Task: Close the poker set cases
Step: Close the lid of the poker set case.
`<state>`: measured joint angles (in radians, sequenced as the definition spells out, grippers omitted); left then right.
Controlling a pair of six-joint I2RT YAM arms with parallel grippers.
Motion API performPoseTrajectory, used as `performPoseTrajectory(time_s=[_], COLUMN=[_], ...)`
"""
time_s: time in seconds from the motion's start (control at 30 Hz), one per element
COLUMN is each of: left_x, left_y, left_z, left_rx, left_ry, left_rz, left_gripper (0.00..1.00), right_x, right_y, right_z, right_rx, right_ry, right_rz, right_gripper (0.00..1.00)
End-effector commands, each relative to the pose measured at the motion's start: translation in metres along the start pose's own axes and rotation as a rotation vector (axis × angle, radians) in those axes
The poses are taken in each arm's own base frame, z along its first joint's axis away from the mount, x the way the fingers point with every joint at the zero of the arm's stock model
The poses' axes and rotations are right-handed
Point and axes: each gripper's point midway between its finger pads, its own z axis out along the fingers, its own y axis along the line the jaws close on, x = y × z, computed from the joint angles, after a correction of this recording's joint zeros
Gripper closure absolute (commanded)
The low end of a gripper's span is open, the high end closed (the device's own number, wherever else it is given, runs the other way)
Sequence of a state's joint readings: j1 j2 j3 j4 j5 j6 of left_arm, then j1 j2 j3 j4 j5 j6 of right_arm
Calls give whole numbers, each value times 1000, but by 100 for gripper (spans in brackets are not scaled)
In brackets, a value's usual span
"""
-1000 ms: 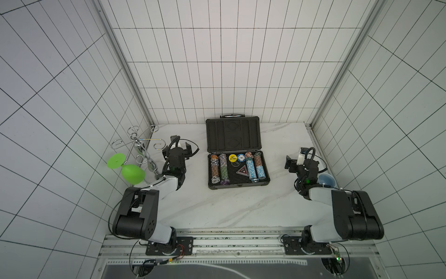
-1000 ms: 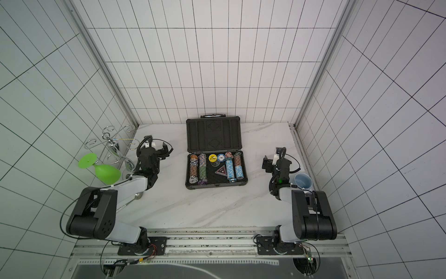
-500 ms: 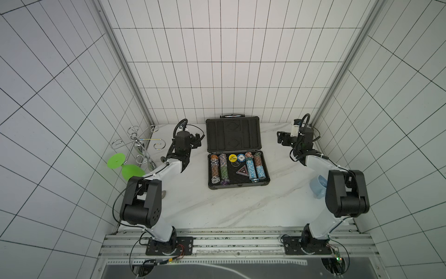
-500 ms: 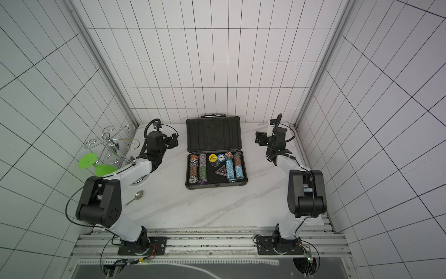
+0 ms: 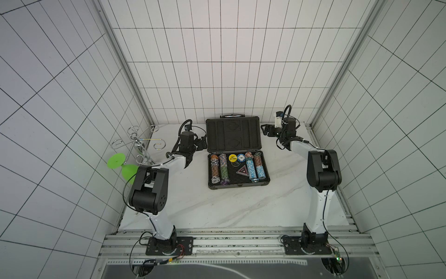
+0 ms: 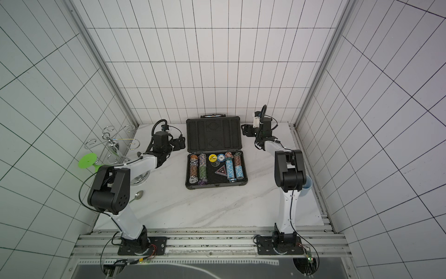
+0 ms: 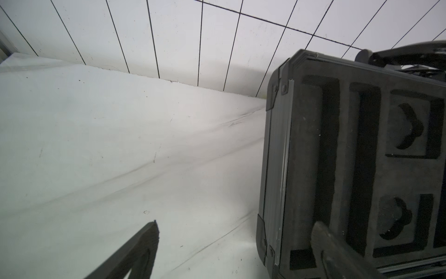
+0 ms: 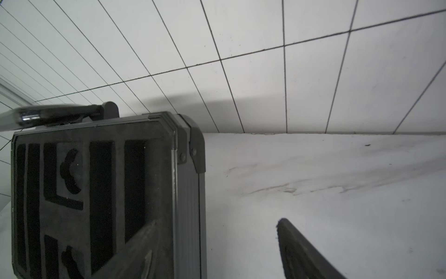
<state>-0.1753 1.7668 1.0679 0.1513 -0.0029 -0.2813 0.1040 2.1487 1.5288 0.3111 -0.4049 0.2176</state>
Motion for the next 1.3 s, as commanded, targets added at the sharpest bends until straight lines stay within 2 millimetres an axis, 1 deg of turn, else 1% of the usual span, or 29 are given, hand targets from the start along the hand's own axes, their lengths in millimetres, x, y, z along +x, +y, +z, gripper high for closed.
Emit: performPoseTrajectory(time_s=[0.0, 0.2, 0.43, 0.63, 0.73, 0.83, 0.97, 1.1, 1.2, 1.23, 1.27], left_x=[-5, -4, -3, -3, -3, -3, -3, -4, -9, -11, -15], left_y=[-6, -5, -5, -7, -8, -10, -9, -3, 2, 2, 0], left_z=[2, 3, 6, 8, 9, 9, 11, 15, 19, 19, 20], left_rx=[25, 17, 19, 35, 41, 55, 60, 50, 48, 51, 60], left_ry=[0, 4, 10, 13, 13, 13, 11, 14, 10, 9, 4], left_rz=[-28, -14, -14, -17, -20, -21, -27, -59, -97, -105, -106], left_gripper=[2, 2, 2, 2, 2, 2, 2, 2, 2, 2, 2], right_x=[-55, -57, -66, -58, -55, -54, -56, -62, -71, -74, -77], right_y=[33, 37, 40, 37, 37, 37, 40, 46, 53, 56, 59], right_z=[8, 23, 39, 56, 60, 62, 62, 59, 50, 46, 42], right_rx=[-115, -141, -154, -149, -144, -134, -129, -133, -149, -156, -161], right_ry=[-126, -167, -192, -173, -172, -173, -180, -197, -221, -231, -243], right_rz=[-33, 1, 15, 25, 25, 26, 20, 6, -11, -17, -26], right_gripper=[23, 24, 27, 31, 35, 40, 53, 69, 85, 96, 100])
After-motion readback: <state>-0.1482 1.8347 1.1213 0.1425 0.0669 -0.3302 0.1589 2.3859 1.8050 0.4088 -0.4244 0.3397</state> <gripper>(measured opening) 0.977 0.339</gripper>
